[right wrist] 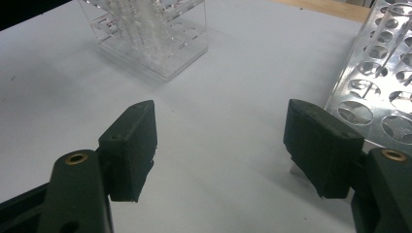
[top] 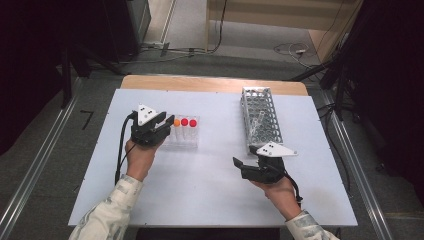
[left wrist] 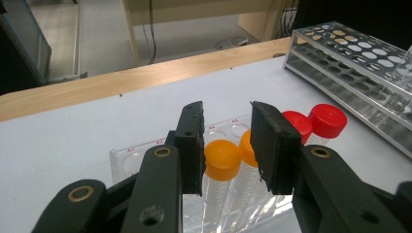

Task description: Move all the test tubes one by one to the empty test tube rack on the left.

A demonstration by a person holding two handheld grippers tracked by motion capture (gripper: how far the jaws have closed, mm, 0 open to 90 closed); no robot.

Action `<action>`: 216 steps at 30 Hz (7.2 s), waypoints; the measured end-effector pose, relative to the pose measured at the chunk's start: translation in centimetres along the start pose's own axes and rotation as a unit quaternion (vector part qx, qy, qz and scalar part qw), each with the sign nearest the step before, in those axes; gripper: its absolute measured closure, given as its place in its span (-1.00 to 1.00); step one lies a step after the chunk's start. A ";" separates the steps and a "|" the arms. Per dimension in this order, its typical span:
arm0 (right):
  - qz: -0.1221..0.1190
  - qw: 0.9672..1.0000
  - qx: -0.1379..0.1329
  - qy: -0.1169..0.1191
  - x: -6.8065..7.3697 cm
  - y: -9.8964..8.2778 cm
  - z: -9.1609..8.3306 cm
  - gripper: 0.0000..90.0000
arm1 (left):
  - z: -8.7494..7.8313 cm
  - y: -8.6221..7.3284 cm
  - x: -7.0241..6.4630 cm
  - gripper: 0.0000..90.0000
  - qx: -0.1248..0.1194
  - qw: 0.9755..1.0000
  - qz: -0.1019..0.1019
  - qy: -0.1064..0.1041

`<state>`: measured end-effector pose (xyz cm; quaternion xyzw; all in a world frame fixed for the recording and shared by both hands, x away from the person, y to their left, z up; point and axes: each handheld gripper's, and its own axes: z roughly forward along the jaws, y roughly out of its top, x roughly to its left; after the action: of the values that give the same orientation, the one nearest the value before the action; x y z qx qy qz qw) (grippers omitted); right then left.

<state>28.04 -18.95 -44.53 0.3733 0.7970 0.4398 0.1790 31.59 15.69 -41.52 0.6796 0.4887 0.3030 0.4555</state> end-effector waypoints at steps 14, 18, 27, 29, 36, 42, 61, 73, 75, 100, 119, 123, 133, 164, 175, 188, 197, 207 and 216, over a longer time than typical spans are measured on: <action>0.024 0.999 -0.015 -0.045 -1.8 0.3 -0.3 -0.36 | -1.7 -0.2 -0.5 -0.45 -0.002 0.999 -0.035 -0.019; 0.035 0.996 -0.024 -0.076 -2.7 1.0 0.1 -0.31 | -2.3 -0.6 -0.8 -0.49 -0.006 0.999 -0.039 -0.029; 0.035 0.990 -0.032 -0.131 -4.3 2.1 2.5 -0.10 | -3.0 -0.6 -1.3 -0.55 -0.005 0.999 -0.031 -0.037; 0.041 0.989 -0.028 -0.137 -4.6 2.2 3.2 -0.04 | -2.9 -0.7 -1.3 -0.59 -0.002 0.999 -0.032 -0.040; 0.049 0.986 -0.031 -0.157 -5.5 2.5 4.8 0.22 | -2.8 -0.8 -1.6 -0.61 0.003 0.999 -0.028 -0.045; 0.047 0.985 -0.026 -0.164 -6.0 3.0 5.3 0.39 | -2.7 -0.9 -1.8 -0.61 0.005 0.998 -0.027 -0.048; 0.040 0.984 -0.037 -0.170 -5.9 3.3 5.1 0.62 | -2.6 -0.9 -1.8 -0.60 0.008 0.998 -0.027 -0.049; 0.027 0.983 -0.075 -0.165 -5.0 5.5 2.0 0.62 | -2.7 -0.9 -1.9 -0.60 0.004 0.998 -0.029 -0.050; 0.027 0.983 -0.080 -0.163 -4.9 5.7 1.5 0.62 | -2.7 -0.9 -1.9 -0.60 0.004 0.998 -0.028 -0.050; -0.016 0.997 -0.069 -0.044 1.5 3.9 1.1 0.62 | -2.9 -0.8 -3.6 -0.60 0.001 0.998 -0.016 -0.069; -0.053 0.998 -0.031 0.019 7.3 2.7 5.0 0.62 | -2.5 -1.4 -8.1 0.01 0.016 0.986 0.033 -0.160; -0.058 0.997 -0.034 0.027 8.0 2.9 5.4 0.62 | -2.3 -1.6 -8.1 0.23 0.020 0.985 0.034 -0.167; -0.060 0.997 -0.038 0.030 8.6 3.3 5.5 0.62 | -2.2 -1.7 -7.9 0.52 0.025 0.984 0.032 -0.173; -0.046 0.999 -0.007 0.028 5.3 2.3 3.2 -0.40 | -4.1 -0.3 -3.7 0.70 0.008 0.990 0.001 -0.139; -0.023 1.000 -0.015 -0.003 2.3 1.3 1.0 -0.39 | -5.3 1.4 1.4 0.70 -0.007 0.997 -0.025 -0.073; -0.015 1.000 -0.018 -0.012 1.5 1.3 0.6 -0.39 | -3.2 2.0 3.2 0.70 -0.014 1.000 -0.017 -0.018; -0.013 1.000 -0.019 -0.016 1.1 1.2 0.5 -0.38 | -1.9 1.7 3.2 0.69 -0.002 1.000 -0.007 -0.010; -0.014 1.000 -0.017 -0.015 1.2 1.1 0.6 -0.38 | -0.7 -0.2 2.2 0.69 0.022 1.000 0.018 0.000; -0.013 1.000 -0.016 -0.015 1.2 1.1 0.6 -0.38 | -0.5 -0.5 2.3 0.59 0.021 1.000 0.011 -0.001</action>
<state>28.13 -17.34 -43.94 0.3671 0.7918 0.4442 0.2025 31.74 18.04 -41.82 0.6942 0.4874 0.2972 0.4383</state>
